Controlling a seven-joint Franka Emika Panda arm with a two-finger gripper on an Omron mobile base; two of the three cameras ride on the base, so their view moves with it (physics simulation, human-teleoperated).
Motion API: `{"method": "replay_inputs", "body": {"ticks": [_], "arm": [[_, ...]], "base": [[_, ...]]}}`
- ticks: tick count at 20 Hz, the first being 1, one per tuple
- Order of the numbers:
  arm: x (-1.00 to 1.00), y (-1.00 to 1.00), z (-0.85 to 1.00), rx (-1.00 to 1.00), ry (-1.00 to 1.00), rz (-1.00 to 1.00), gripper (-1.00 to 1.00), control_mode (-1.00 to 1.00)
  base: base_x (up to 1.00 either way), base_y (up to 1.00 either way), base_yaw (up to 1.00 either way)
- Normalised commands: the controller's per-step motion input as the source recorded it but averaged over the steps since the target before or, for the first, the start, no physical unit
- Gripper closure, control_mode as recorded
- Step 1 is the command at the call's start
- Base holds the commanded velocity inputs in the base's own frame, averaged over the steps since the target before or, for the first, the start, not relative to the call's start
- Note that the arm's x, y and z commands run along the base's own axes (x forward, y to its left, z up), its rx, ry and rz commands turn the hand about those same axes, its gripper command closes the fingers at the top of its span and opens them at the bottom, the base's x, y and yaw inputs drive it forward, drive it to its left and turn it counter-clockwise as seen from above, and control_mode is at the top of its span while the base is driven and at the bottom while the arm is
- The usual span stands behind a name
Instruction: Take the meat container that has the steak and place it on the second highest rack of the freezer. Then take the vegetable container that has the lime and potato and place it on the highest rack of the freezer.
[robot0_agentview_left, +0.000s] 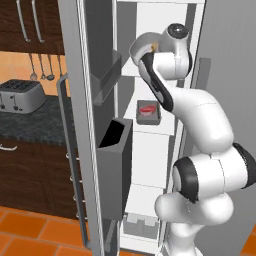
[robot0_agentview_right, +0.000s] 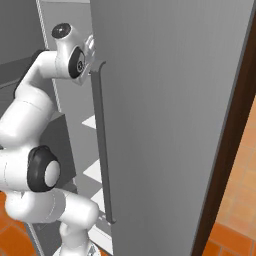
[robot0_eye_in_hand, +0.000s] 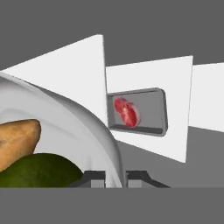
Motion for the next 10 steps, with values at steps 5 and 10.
{"method": "replay_inputs", "body": {"ticks": [5,10], "arm": [[0.38,-0.02,-0.13,-0.03,0.0,0.0,1.0,-1.0],[0.49,-0.15,-0.19,0.0,0.0,0.0,1.0,-1.0]], "base": [[0.0,0.0,0.0],[0.0,0.0,0.0]]}}
